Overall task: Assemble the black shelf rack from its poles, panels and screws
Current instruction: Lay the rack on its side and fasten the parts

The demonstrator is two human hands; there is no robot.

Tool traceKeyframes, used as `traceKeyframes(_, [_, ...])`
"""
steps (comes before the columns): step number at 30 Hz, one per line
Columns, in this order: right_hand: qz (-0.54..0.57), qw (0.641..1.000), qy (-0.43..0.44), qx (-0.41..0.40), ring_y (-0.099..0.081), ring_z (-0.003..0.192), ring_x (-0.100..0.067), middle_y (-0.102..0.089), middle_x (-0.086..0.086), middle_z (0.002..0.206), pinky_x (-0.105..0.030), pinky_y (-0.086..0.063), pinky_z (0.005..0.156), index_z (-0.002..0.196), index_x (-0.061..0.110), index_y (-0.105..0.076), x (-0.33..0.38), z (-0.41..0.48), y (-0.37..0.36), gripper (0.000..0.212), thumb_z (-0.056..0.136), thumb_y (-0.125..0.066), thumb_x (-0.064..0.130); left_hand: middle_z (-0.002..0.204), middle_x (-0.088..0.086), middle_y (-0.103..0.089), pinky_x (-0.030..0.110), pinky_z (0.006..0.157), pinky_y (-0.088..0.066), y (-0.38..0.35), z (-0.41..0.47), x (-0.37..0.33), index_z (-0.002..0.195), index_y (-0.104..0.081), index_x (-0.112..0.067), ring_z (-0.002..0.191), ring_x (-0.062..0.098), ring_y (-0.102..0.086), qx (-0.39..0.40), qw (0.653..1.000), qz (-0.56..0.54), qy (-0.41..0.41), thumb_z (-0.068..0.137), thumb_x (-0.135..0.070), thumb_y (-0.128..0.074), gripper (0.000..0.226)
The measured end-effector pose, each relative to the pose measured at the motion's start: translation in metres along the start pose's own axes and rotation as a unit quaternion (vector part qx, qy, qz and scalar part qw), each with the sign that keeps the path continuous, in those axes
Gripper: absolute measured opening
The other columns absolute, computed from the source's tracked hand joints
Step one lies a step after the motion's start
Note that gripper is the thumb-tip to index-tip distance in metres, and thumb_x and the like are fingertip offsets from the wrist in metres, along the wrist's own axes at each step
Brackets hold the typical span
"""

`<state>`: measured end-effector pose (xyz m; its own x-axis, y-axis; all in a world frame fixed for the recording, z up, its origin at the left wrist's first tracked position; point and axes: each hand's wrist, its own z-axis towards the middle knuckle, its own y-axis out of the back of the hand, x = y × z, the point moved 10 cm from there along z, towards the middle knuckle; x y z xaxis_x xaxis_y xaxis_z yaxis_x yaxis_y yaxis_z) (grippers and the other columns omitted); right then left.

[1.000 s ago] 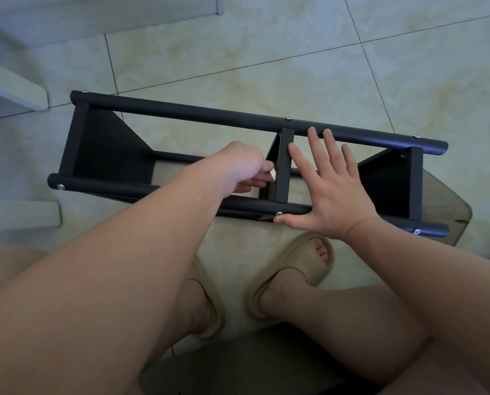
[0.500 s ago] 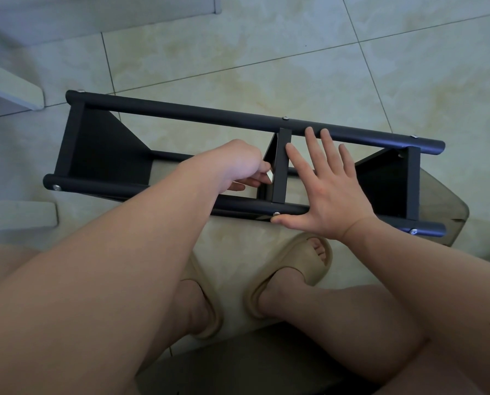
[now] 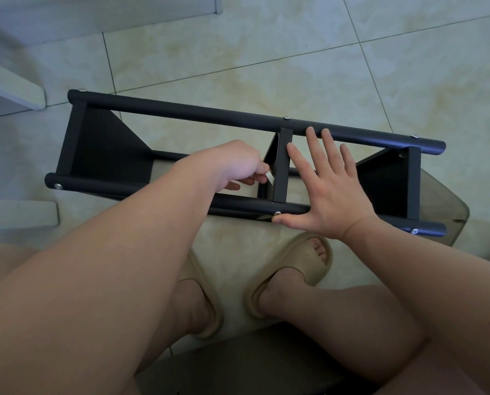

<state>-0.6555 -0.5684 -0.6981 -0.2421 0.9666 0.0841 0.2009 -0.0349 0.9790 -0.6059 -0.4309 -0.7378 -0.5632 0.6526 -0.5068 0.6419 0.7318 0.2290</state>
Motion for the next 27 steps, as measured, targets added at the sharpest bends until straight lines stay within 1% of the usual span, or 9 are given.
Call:
traceKeyframes(3, [-0.002, 1.0, -0.001, 0.001, 0.002, 0.156, -0.04, -0.002, -0.016, 0.17, -0.061, -0.007, 0.124, 0.163, 0.02, -0.016, 0.0, 0.0, 0.0, 0.121, 0.07, -0.031, 0.096, 0.079, -0.01, -0.071, 0.033, 0.087, -0.048, 0.002, 0.001, 0.001, 0.102, -0.067, -0.016, 0.091, 0.01, -0.063, -0.001, 1.0, 0.006, -0.003, 0.101, -0.021, -0.056, 0.013])
traceKeyframes(6, [0.001, 1.0, 0.0, -0.001, 0.001, 0.156, -0.04, -0.003, -0.017, 0.17, -0.061, -0.007, 0.124, 0.163, 0.02, -0.016, 0.0, 0.0, 0.001, 0.121, 0.07, -0.031, 0.096, 0.076, -0.012, -0.071, 0.031, 0.082, -0.048, 0.004, 0.003, 0.002, 0.096, -0.068, -0.017, 0.089, 0.01, -0.063, -0.001, 1.0, 0.021, -0.007, 0.1, -0.021, -0.056, 0.013])
traceKeyframes(9, [0.005, 1.0, 0.0, -0.001, 0.001, 0.156, -0.04, -0.003, -0.017, 0.17, -0.061, -0.007, 0.124, 0.163, 0.02, -0.016, 0.0, 0.0, 0.0, 0.121, 0.07, -0.033, 0.095, 0.065, -0.015, -0.071, 0.03, 0.078, -0.048, 0.006, 0.005, 0.004, 0.09, -0.068, -0.019, 0.089, 0.01, -0.063, 0.0, 1.0, 0.029, -0.006, 0.1, -0.021, -0.057, 0.014])
traceKeyframes(11, [0.004, 1.0, -0.001, 0.002, 0.001, 0.156, -0.04, -0.002, -0.017, 0.17, -0.061, -0.006, 0.124, 0.163, 0.02, -0.015, 0.0, 0.0, 0.0, 0.121, 0.07, -0.032, 0.095, 0.062, -0.016, -0.071, 0.029, 0.074, -0.046, 0.007, 0.005, 0.006, 0.087, -0.068, -0.02, 0.088, 0.01, -0.062, 0.005, 0.999, 0.036, -0.007, 0.099, -0.02, -0.058, 0.016])
traceKeyframes(13, [0.002, 1.0, -0.002, 0.004, 0.002, 0.156, -0.04, -0.002, -0.016, 0.17, -0.061, -0.006, 0.124, 0.163, 0.02, -0.014, 0.0, 0.0, -0.001, 0.121, 0.07, -0.032, 0.095, 0.067, -0.015, -0.072, 0.029, 0.071, -0.046, 0.009, 0.005, 0.007, 0.085, -0.069, -0.02, 0.087, 0.009, -0.062, 0.01, 0.999, 0.047, -0.014, 0.099, -0.02, -0.058, 0.018])
traceKeyframes(16, [-0.002, 1.0, -0.001, 0.006, 0.003, 0.156, -0.04, -0.001, -0.016, 0.17, -0.062, -0.006, 0.124, 0.163, 0.021, -0.013, -0.001, 0.0, 0.0, 0.121, 0.071, -0.031, 0.096, 0.081, -0.01, -0.074, 0.028, 0.073, -0.047, 0.011, 0.004, 0.007, 0.083, -0.072, -0.02, 0.087, 0.01, -0.062, 0.017, 0.997, 0.068, -0.025, 0.098, -0.019, -0.058, 0.02])
traceKeyframes(21, [-0.003, 1.0, -0.001, 0.008, 0.003, 0.156, -0.04, -0.001, -0.017, 0.17, -0.062, -0.007, 0.124, 0.163, 0.021, -0.013, 0.0, 0.0, 0.0, 0.12, 0.071, -0.029, 0.096, 0.091, -0.006, -0.075, 0.028, 0.077, -0.049, 0.012, 0.003, 0.008, 0.086, -0.074, -0.018, 0.089, 0.011, -0.062, 0.026, 0.994, 0.099, -0.03, 0.099, -0.017, -0.058, 0.02])
traceKeyframes(25, [0.002, 1.0, -0.002, 0.006, 0.002, 0.156, -0.04, -0.002, -0.017, 0.17, -0.061, -0.007, 0.124, 0.163, 0.02, -0.015, 0.0, 0.0, 0.001, 0.12, 0.071, -0.03, 0.096, 0.086, -0.009, -0.074, 0.028, 0.076, -0.048, 0.009, 0.001, 0.008, 0.083, -0.073, -0.02, 0.088, 0.01, -0.062, 0.039, 0.992, 0.113, -0.032, 0.1, -0.018, -0.057, 0.023])
traceKeyframes(27, [0.002, 1.0, -0.003, 0.009, 0.002, 0.156, -0.04, -0.001, -0.017, 0.17, -0.061, -0.006, 0.124, 0.163, 0.02, -0.014, 0.0, 0.0, 0.0, 0.121, 0.071, -0.029, 0.096, 0.085, -0.01, -0.073, 0.029, 0.079, -0.048, 0.007, 0.0, 0.008, 0.082, -0.072, -0.021, 0.087, 0.009, -0.061, 0.046, 0.99, 0.127, -0.036, 0.1, -0.018, -0.058, 0.023])
